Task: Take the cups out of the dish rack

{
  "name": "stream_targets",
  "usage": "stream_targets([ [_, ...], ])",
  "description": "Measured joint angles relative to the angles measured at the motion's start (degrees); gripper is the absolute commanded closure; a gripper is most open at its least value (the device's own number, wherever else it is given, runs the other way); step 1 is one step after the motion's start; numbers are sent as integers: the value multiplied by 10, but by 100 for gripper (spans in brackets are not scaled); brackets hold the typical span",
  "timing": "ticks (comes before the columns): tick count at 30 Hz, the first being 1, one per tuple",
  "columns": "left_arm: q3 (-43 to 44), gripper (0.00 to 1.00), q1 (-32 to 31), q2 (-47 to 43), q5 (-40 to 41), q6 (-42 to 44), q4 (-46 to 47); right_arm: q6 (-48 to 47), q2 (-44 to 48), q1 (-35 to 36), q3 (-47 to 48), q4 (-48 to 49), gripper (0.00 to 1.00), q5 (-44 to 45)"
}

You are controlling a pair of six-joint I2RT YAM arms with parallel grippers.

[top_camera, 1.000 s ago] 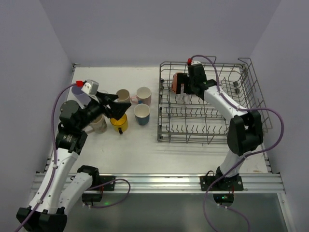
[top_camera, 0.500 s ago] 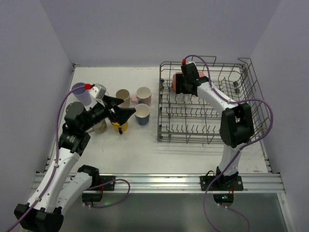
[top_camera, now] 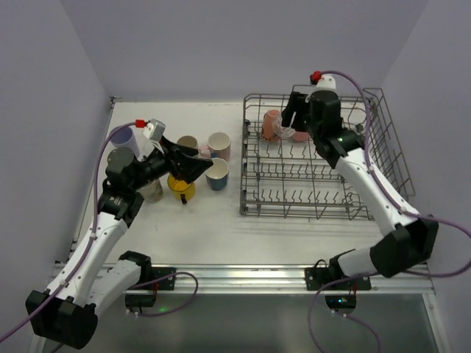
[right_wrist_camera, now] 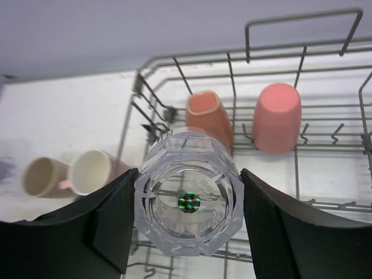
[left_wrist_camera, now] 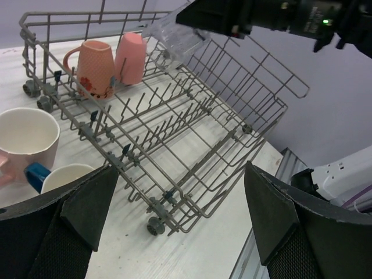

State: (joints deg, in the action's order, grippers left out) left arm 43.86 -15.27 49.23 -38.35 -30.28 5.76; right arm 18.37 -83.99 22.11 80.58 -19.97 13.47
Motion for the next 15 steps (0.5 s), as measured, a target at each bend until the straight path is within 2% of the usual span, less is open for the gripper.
stream_targets([
  [4,-3,12,-7,29,-16,-61,68,54,130,-2,-77,73,81,-56],
  [8,-17,14,-24,69,-31,-136,156,150,218,-6,-183,160,81,-162],
  [15,-19,17,-79,137,-37,-223,258,353,216,-3,-315,369,80,-374],
])
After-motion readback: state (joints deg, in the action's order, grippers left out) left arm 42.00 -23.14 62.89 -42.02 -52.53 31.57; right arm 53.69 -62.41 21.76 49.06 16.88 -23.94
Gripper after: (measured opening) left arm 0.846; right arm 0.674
